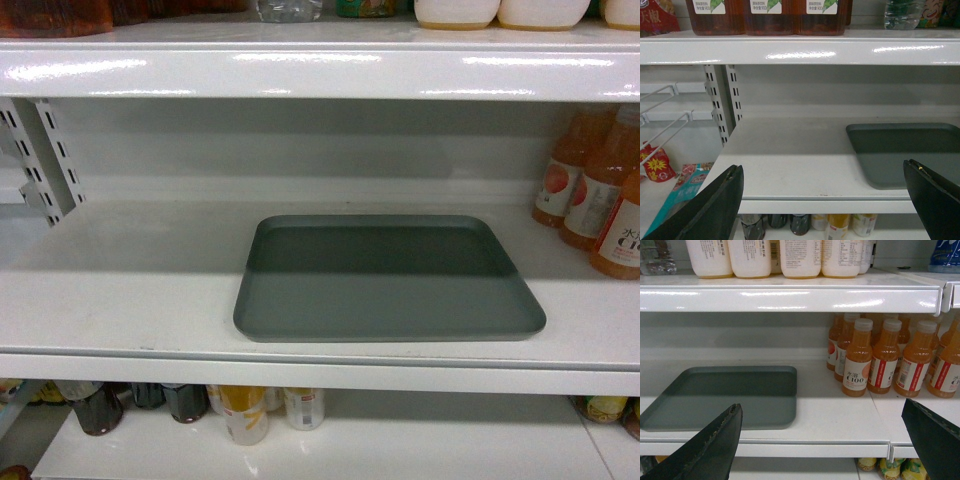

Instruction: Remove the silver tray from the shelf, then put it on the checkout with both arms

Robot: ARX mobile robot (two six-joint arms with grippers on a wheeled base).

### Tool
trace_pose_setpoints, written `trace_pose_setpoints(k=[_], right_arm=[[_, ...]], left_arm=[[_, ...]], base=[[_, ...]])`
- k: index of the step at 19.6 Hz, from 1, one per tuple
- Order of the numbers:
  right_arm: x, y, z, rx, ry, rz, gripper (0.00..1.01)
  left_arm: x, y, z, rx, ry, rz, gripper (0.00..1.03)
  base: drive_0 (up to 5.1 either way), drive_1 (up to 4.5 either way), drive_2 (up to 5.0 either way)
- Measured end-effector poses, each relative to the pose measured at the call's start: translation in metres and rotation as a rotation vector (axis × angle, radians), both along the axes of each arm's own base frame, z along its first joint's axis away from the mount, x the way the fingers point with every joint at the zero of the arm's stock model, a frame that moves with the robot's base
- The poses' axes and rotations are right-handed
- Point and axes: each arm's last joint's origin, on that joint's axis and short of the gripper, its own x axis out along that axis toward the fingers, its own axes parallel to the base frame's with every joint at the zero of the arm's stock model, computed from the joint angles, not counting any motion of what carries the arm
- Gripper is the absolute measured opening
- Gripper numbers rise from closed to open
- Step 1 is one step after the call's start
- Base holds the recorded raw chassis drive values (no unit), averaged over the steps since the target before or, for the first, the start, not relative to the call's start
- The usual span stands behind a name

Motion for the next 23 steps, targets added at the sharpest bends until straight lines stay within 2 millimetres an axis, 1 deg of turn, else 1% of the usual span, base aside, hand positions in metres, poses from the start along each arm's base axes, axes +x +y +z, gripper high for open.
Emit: trace_pose_setpoints(k=[23], right_arm=[[0.0000,0.0000,0.0000,0.000,0.000,0.000,0.98]], left_arm=[[0.0000,0.0000,0.0000,0.000,0.000,0.000,0.98]], base=[[0.0,0.00,0.0]])
